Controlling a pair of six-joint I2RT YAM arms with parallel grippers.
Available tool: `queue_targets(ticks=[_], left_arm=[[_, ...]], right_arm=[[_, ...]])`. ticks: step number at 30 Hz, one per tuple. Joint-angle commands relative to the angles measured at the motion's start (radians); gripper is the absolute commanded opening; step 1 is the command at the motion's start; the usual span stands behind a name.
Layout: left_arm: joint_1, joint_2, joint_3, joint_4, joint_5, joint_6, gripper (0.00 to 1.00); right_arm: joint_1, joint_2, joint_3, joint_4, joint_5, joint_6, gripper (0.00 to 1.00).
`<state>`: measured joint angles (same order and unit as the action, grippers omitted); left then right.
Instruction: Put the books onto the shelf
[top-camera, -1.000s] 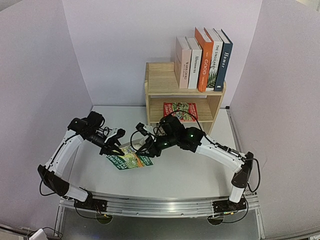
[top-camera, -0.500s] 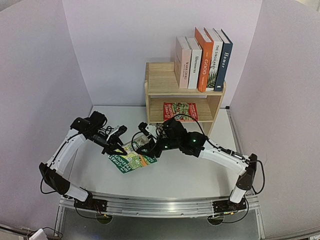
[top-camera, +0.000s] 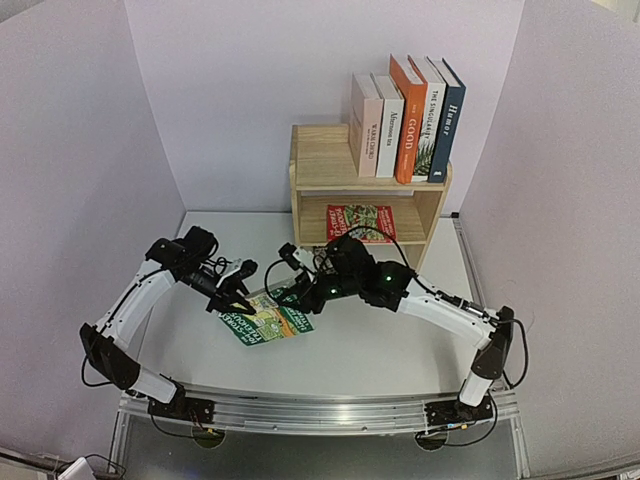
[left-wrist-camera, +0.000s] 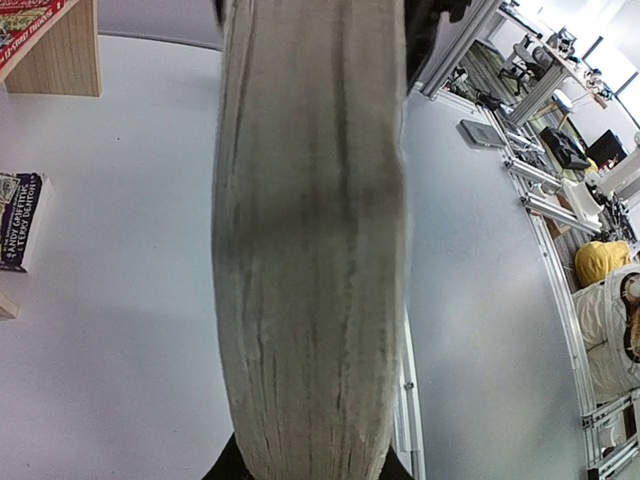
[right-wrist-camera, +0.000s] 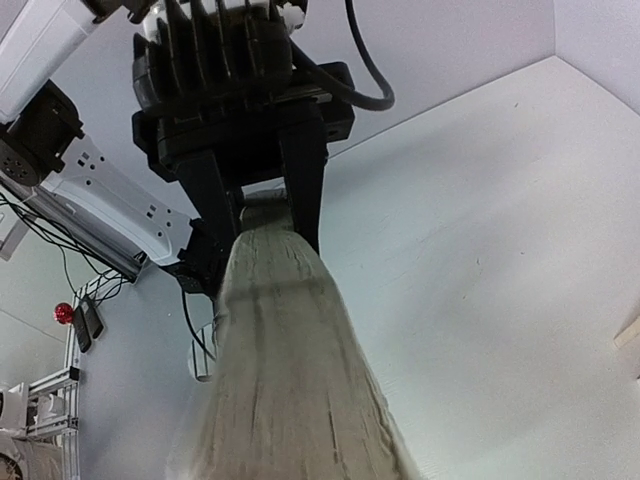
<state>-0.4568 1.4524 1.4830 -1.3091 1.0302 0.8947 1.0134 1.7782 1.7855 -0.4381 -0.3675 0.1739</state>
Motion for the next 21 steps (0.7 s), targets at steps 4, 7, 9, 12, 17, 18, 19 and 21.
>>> queue_targets(ticks=[4, 7, 9, 12, 17, 18, 19, 21], left_arm=[[0.087, 0.089, 0.004, -0.402, 0.129, -0.068, 0.0], [0.142, 0.127, -0.014, -0.401, 0.229, -0.126, 0.0], [0.173, 0.147, -0.032, -0.398, 0.297, -0.161, 0.0], [0.223, 0.15, -0.052, -0.311, 0.354, -0.291, 0.0], [0.259, 0.153, -0.108, -0.226, 0.441, -0.419, 0.0], [0.259, 0.149, -0.122, -0.205, 0.455, -0.443, 0.0], [0.26, 0.143, -0.138, -0.18, 0.474, -0.474, 0.0], [0.259, 0.125, -0.173, -0.106, 0.505, -0.554, 0.0]], right_arm=[[-0.047, -0.161, -0.116, 0.07, 0.374, -0.046, 0.74], [-0.011, -0.25, -0.192, 0.087, 0.539, -0.218, 0.86], [0.04, -0.295, -0.266, 0.143, 0.588, -0.42, 0.88], [0.156, -0.344, -0.393, 0.256, 0.596, -0.797, 0.89], [0.312, -0.208, -0.391, 0.279, 0.713, -1.246, 0.92], [0.327, -0.164, -0.373, 0.28, 0.752, -1.317, 0.91], [0.334, -0.124, -0.358, 0.291, 0.774, -1.375, 0.91], [0.336, -0.082, -0.343, 0.345, 0.792, -1.454, 0.9]])
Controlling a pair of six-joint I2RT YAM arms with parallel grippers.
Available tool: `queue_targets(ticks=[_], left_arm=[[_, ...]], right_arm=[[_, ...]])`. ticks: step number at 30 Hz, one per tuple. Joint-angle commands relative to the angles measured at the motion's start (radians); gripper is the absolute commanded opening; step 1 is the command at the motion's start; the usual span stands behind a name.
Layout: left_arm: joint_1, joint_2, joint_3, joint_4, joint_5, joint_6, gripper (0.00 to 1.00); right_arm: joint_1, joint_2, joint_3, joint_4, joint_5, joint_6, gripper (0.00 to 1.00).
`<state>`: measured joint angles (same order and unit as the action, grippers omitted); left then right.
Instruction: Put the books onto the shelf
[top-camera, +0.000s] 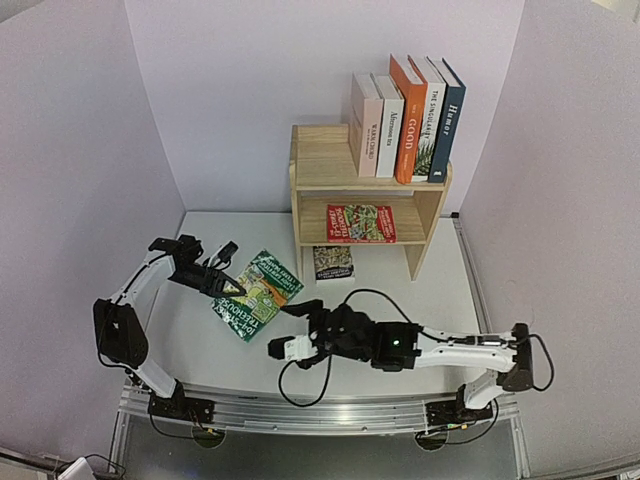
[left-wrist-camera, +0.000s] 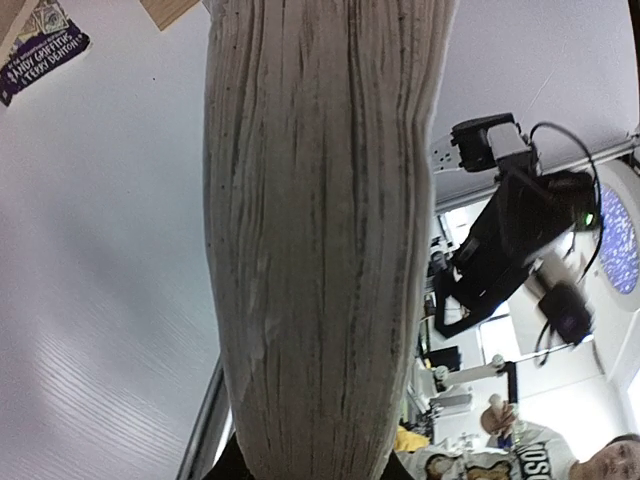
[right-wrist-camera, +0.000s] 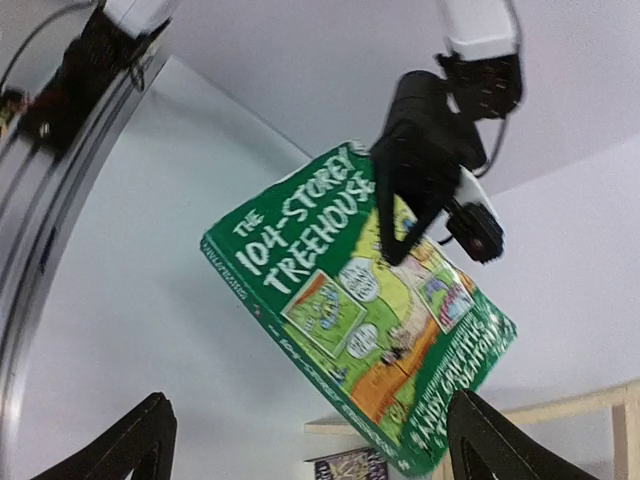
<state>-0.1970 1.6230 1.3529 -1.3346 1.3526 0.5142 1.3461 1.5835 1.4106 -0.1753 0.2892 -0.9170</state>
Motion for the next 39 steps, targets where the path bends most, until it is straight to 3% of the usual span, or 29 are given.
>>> queue_targets(ticks=[1, 4, 8, 13, 16, 23, 30, 39], left_arm=[[0.0, -0.055, -0.057, -0.053, 0.191, -0.203, 0.0], [0.001, -0.074, -0.092, 0.008, 0.22, -0.267, 0.0], [0.002, -0.083, -0.11, 0.069, 0.257, -0.323, 0.0], [0.001, -0.082, -0.116, 0.069, 0.27, -0.322, 0.0], [0.001, -0.078, -0.111, 0.069, 0.291, -0.323, 0.0], [0.001, -0.077, -0.113, 0.071, 0.31, -0.323, 0.0], [0.004, -0.078, -0.111, 0.105, 0.348, -0.363, 0.0], [0.009, -0.069, -0.109, 0.117, 0.358, -0.372, 0.0]], right_arm=[[0.004, 0.125, 0.026, 0.151, 0.142, -0.397, 0.89], [0.004, 0.154, 0.0, 0.318, 0.163, -0.513, 0.86], [-0.002, 0.186, 0.012, 0.338, 0.177, -0.54, 0.79], [-0.019, 0.217, 0.026, 0.387, 0.197, -0.538, 0.55], [-0.028, 0.225, 0.03, 0.388, 0.194, -0.533, 0.49], [-0.056, 0.236, 0.037, 0.394, 0.191, -0.506, 0.46], [-0.069, 0.214, -0.008, 0.394, 0.176, -0.506, 0.59], [-0.068, 0.153, -0.069, 0.405, 0.193, -0.524, 0.59]])
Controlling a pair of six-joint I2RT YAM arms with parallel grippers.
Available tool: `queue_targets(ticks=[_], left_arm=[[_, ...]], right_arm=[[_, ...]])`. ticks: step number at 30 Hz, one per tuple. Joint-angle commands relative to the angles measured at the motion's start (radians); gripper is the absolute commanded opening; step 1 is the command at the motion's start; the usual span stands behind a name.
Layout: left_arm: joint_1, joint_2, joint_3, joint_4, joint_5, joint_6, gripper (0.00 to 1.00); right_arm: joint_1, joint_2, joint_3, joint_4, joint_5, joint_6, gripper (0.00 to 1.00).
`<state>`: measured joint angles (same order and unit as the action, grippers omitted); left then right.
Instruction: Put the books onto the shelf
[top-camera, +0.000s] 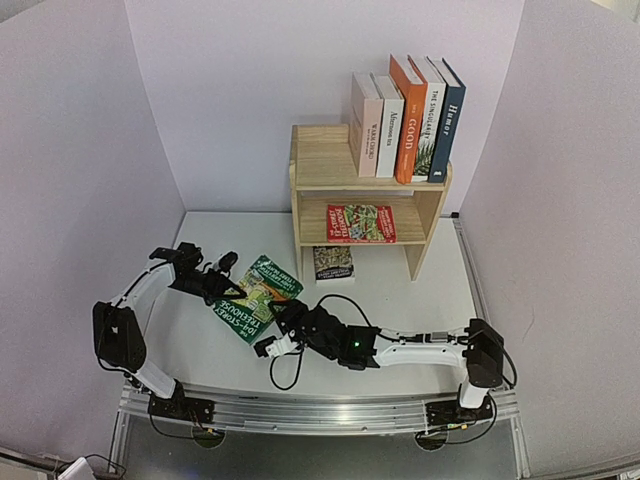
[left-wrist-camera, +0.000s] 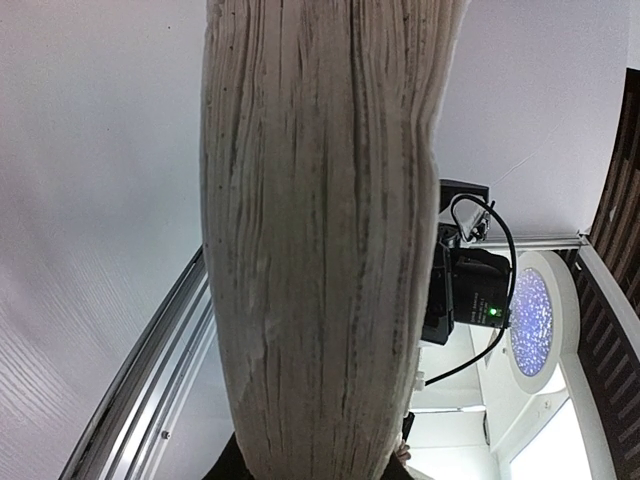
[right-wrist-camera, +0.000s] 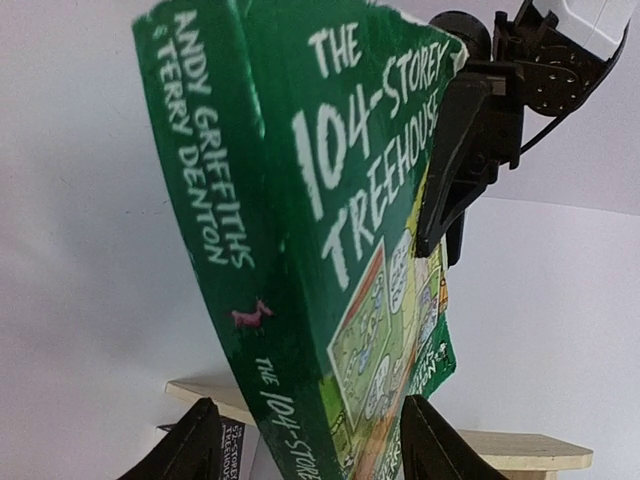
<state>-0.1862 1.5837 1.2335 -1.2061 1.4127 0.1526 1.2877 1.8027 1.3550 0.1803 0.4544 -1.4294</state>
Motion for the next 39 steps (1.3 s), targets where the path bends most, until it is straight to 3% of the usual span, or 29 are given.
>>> queue_targets(ticks=[1, 6, 15, 18, 22, 24, 25, 27, 28, 29, 30, 36, 39], left_arm=[[-0.001, -0.028, 0.012, -0.012, 0.298, -0.01, 0.0], [-0.001, -0.035, 0.001, -0.011, 0.298, -0.005, 0.0], [-0.001, -0.044, 0.0, -0.014, 0.299, -0.016, 0.0], [0.0, -0.046, -0.004, -0.01, 0.299, -0.016, 0.0], [0.0, -0.043, -0.008, 0.004, 0.298, -0.027, 0.0], [0.0, -0.042, -0.01, 0.026, 0.282, -0.05, 0.06], [0.001, -0.038, -0.006, 0.032, 0.241, -0.062, 0.25], [0.002, -0.029, 0.027, -0.004, 0.11, -0.016, 0.71], [0.003, -0.022, 0.06, -0.062, 0.019, 0.053, 0.89], [0.003, -0.014, 0.099, -0.125, -0.087, 0.115, 0.97], [0.003, -0.009, 0.143, -0.149, -0.188, 0.162, 0.99], [0.016, -0.082, 0.263, 0.043, -0.602, 0.041, 1.0], [0.015, -0.126, 0.266, 0.116, -0.723, 0.028, 1.0]], right_arm=[[-0.01, -0.07, -0.019, 0.051, 0.031, -0.014, 0.59], [-0.01, -0.063, -0.012, 0.09, 0.042, -0.02, 0.57], [-0.022, 0.025, 0.064, 0.127, 0.022, -0.032, 0.44], [-0.025, 0.031, 0.083, 0.135, 0.009, -0.025, 0.34], [-0.025, 0.032, 0.103, 0.134, 0.006, -0.014, 0.0], [-0.025, 0.019, 0.098, 0.132, 0.014, 0.01, 0.0], [-0.026, 0.005, 0.097, 0.118, 0.027, 0.026, 0.0], [-0.031, -0.023, 0.112, 0.038, 0.063, 0.083, 0.0], [-0.035, -0.041, 0.126, -0.031, 0.078, 0.122, 0.0], [-0.041, -0.061, 0.14, -0.113, 0.087, 0.162, 0.0], [-0.049, -0.08, 0.155, -0.198, 0.088, 0.209, 0.0], [-0.085, -0.171, 0.311, -0.638, 0.179, 0.387, 0.0], [-0.095, -0.193, 0.412, -0.781, 0.253, 0.424, 0.0]])
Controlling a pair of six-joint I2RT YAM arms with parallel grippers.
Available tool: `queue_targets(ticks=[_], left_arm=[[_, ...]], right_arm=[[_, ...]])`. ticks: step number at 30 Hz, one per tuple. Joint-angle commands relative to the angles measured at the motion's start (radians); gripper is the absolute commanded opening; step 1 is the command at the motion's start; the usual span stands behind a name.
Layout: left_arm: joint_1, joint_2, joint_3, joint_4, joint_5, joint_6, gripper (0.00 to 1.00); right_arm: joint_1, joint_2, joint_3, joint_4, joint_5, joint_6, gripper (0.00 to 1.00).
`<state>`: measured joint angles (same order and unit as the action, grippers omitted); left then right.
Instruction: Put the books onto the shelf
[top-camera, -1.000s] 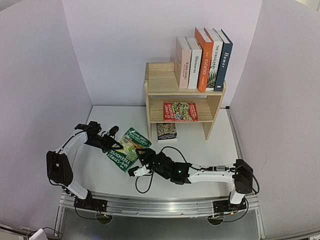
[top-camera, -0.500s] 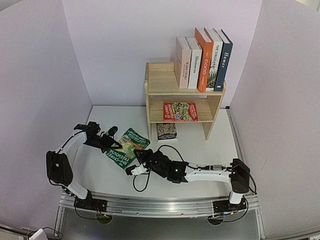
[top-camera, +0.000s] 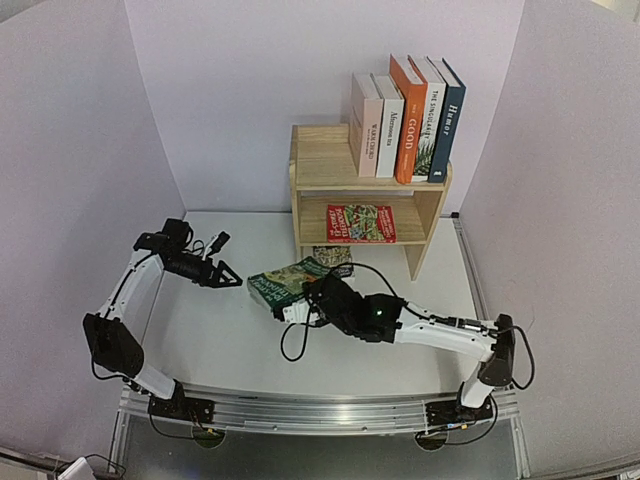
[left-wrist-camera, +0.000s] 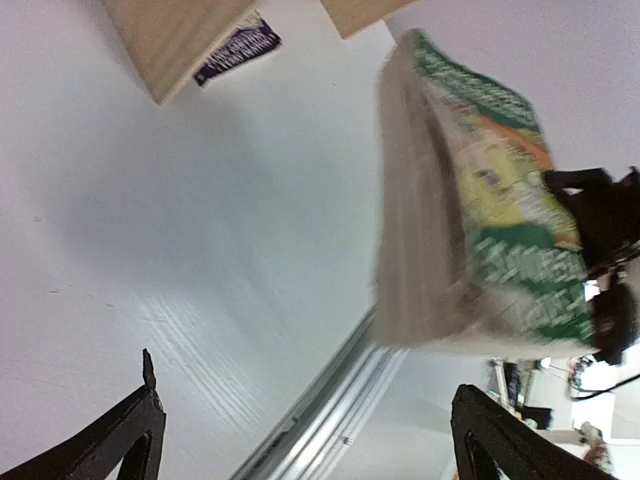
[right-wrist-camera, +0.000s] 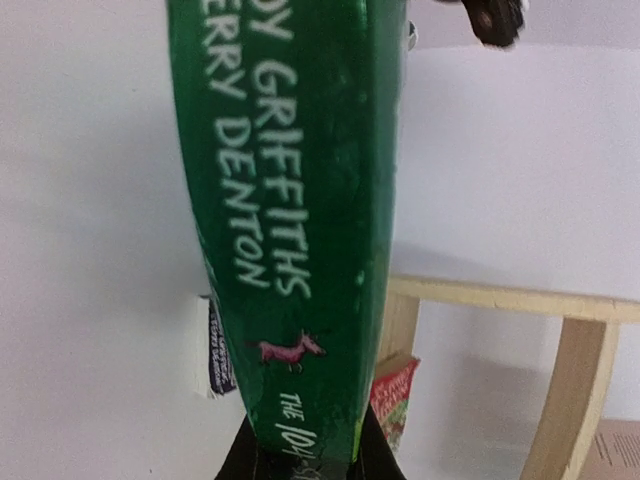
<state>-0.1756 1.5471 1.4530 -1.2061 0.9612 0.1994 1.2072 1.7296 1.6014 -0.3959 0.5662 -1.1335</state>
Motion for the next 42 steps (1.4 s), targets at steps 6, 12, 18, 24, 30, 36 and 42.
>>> queue_targets(ticks=[6, 12, 18, 24, 30, 36, 42], left_arm=[[0.004, -0.095, 0.002, 0.116, -0.306, -0.023, 1.0], [0.005, -0.118, -0.017, 0.114, -0.306, -0.011, 1.0], [0.005, -0.125, -0.014, 0.106, -0.303, -0.002, 1.0], [0.005, -0.134, -0.022, 0.106, -0.3, 0.003, 1.0], [0.004, -0.133, -0.02, 0.106, -0.302, 0.005, 1.0], [0.005, -0.138, -0.027, 0.108, -0.302, 0.013, 1.0], [0.004, -0.13, -0.03, 0.11, -0.297, 0.014, 1.0]], right_arm=[[-0.078, -0.134, 0.258, -0.262, 0.325, 0.024, 0.0], [-0.207, -0.104, 0.308, -0.263, 0.351, -0.073, 0.0], [-0.327, -0.052, 0.303, -0.207, 0.287, -0.085, 0.0], [-0.411, 0.024, 0.311, -0.092, 0.221, -0.094, 0.0], [-0.456, 0.107, 0.316, -0.015, 0.206, -0.123, 0.0], [-0.482, 0.145, 0.288, 0.001, 0.189, -0.126, 0.0], [-0.483, 0.165, 0.255, 0.015, 0.164, -0.126, 0.0]])
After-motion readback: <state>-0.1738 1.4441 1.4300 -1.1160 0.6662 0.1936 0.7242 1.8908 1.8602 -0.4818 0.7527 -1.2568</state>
